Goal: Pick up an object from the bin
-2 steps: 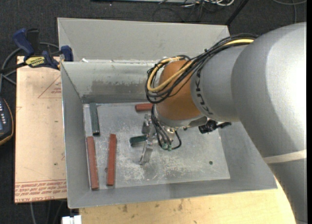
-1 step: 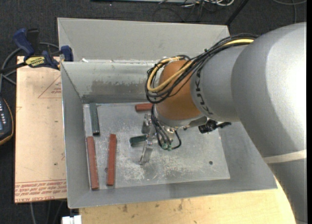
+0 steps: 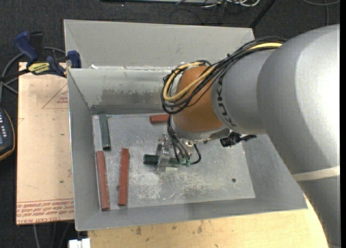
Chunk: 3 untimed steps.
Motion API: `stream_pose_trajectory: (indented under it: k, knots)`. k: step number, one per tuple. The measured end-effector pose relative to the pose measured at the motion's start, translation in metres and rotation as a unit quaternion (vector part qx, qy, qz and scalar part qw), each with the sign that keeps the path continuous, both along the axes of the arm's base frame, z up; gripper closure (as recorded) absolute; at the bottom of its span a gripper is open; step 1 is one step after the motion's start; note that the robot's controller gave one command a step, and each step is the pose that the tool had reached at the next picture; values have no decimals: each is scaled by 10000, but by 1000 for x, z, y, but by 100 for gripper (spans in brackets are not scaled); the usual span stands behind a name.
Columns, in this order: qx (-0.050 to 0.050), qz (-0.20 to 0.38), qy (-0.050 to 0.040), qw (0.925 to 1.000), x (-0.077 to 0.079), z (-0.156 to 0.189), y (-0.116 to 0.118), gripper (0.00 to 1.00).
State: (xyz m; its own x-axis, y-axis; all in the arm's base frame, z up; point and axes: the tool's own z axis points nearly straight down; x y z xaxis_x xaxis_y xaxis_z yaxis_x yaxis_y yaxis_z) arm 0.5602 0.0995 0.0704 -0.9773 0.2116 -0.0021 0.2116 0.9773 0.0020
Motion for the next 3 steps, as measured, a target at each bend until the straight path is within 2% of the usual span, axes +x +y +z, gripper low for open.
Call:
stream_pose_trajectory:
  k: [2, 3]
  knots:
    - [4, 17, -25, 10000, 3, 96, 1, 100]
    - [1, 27, -12, 10000, 4, 116, 1, 100]
